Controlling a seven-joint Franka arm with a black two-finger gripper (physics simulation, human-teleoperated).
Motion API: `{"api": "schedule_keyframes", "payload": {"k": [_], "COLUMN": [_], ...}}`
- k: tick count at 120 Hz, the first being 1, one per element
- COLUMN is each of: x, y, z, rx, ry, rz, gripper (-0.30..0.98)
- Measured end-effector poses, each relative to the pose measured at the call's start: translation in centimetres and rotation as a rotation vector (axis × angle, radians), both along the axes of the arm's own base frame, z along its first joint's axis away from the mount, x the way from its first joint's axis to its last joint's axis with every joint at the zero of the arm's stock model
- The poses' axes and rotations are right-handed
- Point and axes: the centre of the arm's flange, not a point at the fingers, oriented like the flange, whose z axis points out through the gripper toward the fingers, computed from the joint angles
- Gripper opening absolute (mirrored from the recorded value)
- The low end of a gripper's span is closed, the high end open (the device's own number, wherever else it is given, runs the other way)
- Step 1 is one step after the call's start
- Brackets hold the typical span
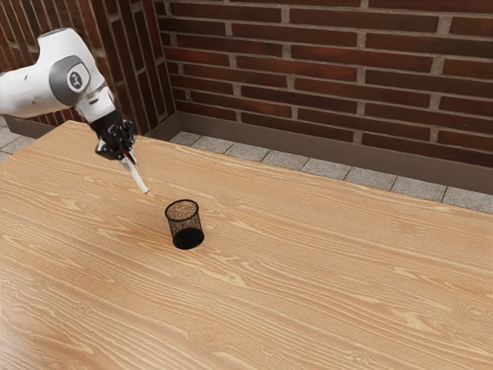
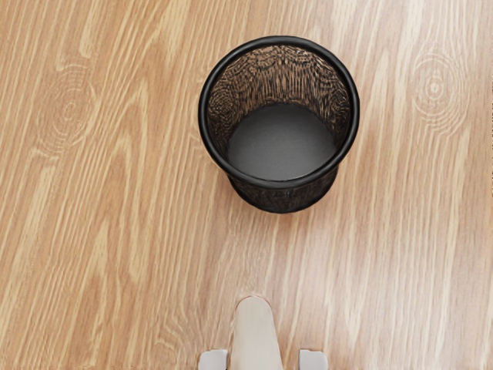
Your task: Take the marker out of the pen holder and place it to the left of the pen holder.
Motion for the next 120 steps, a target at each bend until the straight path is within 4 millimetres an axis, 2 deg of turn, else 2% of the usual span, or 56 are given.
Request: {"api": "schedule_keyframes", "payload": {"k": [10,22,33,46,67,82,102,120], "x": [-0.3,-0.9,-0.8,-0.5,-0.6,-1.0,-1.2,-1.4], "y": [2.9,5.6,6.1,6.4,7.2,8.1,8.4,8.3], "z": [-3.7,-6.3,-7.6,-11.3,-14.8,-16.3,-17.1,-17.3], "rx": [-0.076,-0.219,-0.354,-0.503,-0.606,-0.620,-0.623,-0.620], "ry": [0.039,0.031,-0.001,-0.012,-0.035,-0.047,-0.063,-0.063], "rz": [0.047,0.118,0.157,0.186,0.185,0.174,0.142,0.105], "gripper": [-0.09,-0.09,-0.10,-0.10,-0.10,-0.10,-0.09,0.24]}}
